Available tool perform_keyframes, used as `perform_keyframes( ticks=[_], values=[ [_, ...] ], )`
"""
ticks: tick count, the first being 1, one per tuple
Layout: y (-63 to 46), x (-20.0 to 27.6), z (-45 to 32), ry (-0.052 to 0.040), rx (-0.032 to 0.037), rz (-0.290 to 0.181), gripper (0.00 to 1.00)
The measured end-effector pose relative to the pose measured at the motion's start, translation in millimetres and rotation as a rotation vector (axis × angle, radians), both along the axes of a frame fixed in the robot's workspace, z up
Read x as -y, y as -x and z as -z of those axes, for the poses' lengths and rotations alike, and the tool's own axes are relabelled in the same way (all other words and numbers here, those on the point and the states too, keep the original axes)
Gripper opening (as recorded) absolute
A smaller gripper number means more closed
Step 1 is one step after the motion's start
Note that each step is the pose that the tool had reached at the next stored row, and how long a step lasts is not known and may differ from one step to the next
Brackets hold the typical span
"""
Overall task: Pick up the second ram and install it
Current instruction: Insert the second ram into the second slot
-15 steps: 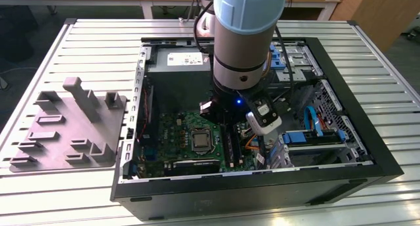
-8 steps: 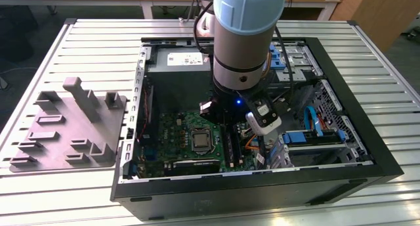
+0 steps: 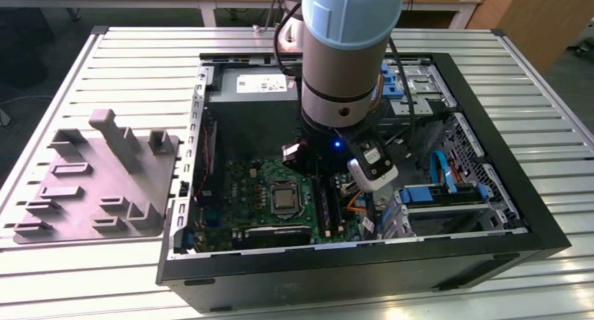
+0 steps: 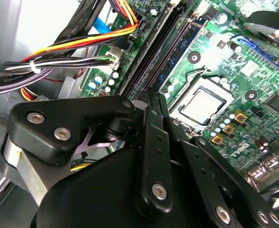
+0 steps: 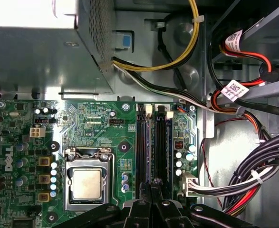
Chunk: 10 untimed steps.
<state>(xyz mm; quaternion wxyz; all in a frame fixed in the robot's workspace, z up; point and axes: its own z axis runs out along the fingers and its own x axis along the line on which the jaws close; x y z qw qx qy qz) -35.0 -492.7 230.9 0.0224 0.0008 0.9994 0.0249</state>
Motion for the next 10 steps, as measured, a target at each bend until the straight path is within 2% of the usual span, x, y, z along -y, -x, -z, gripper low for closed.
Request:
perform_keyframes(
  ticks=[10],
  values=[
    [0.0,0.0,1.3,-0.0008,0.0000,0.000,0.11]
  ],
)
